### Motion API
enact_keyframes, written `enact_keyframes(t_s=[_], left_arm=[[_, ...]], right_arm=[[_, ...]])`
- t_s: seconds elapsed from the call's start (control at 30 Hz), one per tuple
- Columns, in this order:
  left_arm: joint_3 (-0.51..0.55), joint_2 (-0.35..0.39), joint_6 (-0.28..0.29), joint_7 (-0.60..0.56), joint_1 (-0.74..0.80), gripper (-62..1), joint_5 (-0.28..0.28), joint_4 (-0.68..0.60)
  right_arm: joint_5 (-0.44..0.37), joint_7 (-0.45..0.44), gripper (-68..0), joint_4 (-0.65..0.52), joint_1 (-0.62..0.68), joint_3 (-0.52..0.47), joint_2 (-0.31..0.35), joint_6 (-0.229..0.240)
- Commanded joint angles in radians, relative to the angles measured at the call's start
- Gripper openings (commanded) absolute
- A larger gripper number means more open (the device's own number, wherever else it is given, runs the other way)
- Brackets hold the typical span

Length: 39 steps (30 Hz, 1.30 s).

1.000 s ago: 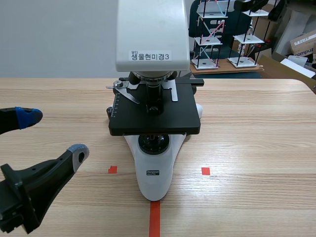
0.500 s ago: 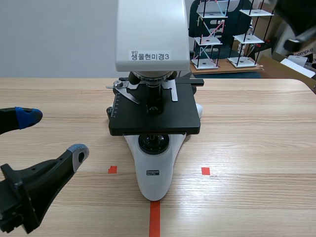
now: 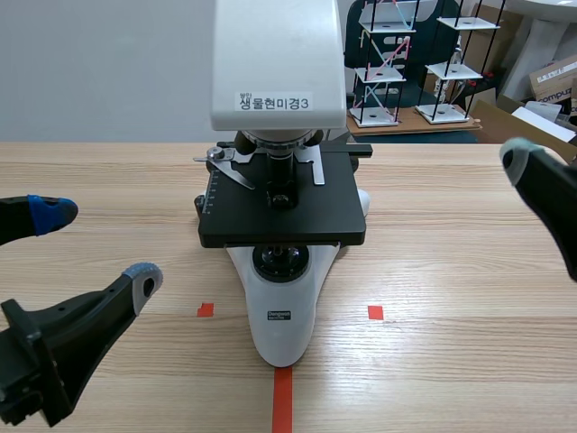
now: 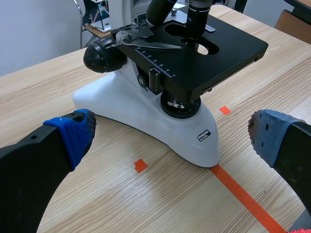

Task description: Return to the home posture

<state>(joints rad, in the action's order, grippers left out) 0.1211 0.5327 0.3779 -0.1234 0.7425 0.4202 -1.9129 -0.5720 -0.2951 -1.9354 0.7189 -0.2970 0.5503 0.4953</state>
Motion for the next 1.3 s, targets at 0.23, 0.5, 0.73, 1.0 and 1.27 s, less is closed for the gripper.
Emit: enact_keyframes(t_s=[0.23,0.5,0.73,1.0,1.27], left_arm=[[0.003,0.0,0.003,-0.014,0.002,1.4,0.006,-0.013],[0.003,0.0,0.003,-0.014,0.002,1.4,0.006,-0.013],[0.003,0.0,0.003,-0.014,0.002,1.4,0.006,-0.013],[0.003,0.0,0.003,-0.014,0.002,1.4,0.006,-0.013],[0.003,0.0,0.003,-0.014,0.002,1.4,0.006,-0.013]], right_arm=[[0.275,-0.113,-10.8,-0.001,0.064,0.074,-0.082,0.037],[0.364,-0.176,-10.8,-0.001,0.103,0.111,-0.14,0.037],[0.364,-0.187,-10.8,-0.001,0.113,0.121,-0.177,0.037],[0.364,-0.186,-10.8,-0.001,0.113,0.125,-0.177,0.037],[0.364,-0.186,-10.8,-0.001,0.113,0.125,-0.176,0.037]])
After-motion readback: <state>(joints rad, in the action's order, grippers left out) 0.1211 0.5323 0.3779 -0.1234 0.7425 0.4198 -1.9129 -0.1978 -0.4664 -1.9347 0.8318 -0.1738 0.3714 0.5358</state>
